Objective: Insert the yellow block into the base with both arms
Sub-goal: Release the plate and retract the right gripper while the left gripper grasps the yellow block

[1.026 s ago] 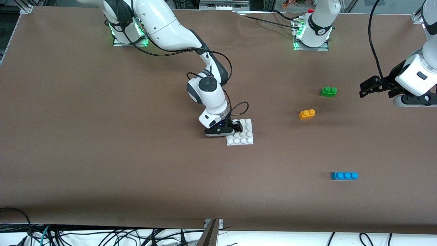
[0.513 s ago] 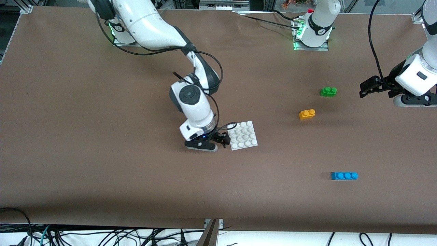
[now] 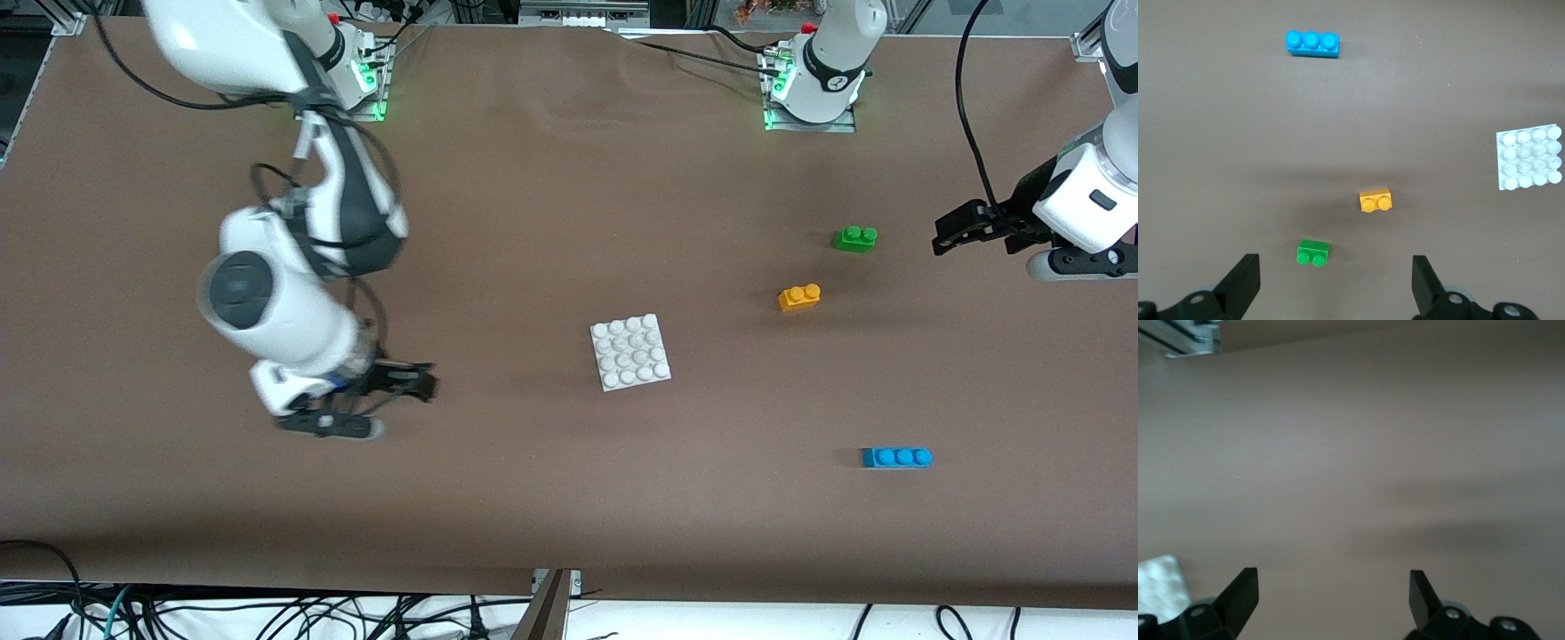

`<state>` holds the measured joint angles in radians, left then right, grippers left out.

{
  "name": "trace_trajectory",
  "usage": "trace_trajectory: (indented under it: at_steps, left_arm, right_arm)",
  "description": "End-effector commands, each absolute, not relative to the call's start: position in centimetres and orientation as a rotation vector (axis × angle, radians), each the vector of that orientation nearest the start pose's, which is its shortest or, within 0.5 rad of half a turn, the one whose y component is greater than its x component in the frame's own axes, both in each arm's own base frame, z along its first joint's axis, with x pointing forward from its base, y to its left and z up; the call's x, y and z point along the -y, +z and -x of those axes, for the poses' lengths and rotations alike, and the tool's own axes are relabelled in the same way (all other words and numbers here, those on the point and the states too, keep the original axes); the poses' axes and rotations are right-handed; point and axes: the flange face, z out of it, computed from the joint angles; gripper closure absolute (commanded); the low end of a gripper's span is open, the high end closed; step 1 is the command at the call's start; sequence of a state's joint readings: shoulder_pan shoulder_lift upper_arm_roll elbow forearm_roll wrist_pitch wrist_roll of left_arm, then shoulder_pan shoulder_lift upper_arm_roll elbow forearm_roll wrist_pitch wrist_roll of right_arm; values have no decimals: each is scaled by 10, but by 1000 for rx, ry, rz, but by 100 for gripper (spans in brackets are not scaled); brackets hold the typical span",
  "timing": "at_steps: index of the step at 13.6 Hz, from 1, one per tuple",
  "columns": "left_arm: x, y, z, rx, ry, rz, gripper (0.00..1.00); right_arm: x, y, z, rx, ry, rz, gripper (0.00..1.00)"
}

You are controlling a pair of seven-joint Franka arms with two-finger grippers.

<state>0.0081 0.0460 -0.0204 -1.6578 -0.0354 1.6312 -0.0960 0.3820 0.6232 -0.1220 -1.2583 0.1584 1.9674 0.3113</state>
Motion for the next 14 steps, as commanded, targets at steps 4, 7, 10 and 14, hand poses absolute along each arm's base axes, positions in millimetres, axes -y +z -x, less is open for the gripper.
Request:
trace_trajectory:
  at_steps: [4, 7, 10, 14]
  left_arm:
    - [11, 491, -560, 166, 338, 3163, 0]
    - [28, 434, -553, 133, 314, 3155, 0]
    - [47, 366, -534, 126, 225, 3161, 0]
    - [87, 296, -519, 161, 131, 3172, 0]
  right_arm:
    - [-90, 483, -624, 9, 56, 3076, 0]
    - [-65, 515, -585, 18, 99, 3097, 0]
    - [-58, 530, -582, 13, 118, 3116, 0]
    - [-59, 525, -596, 10, 106, 3115, 0]
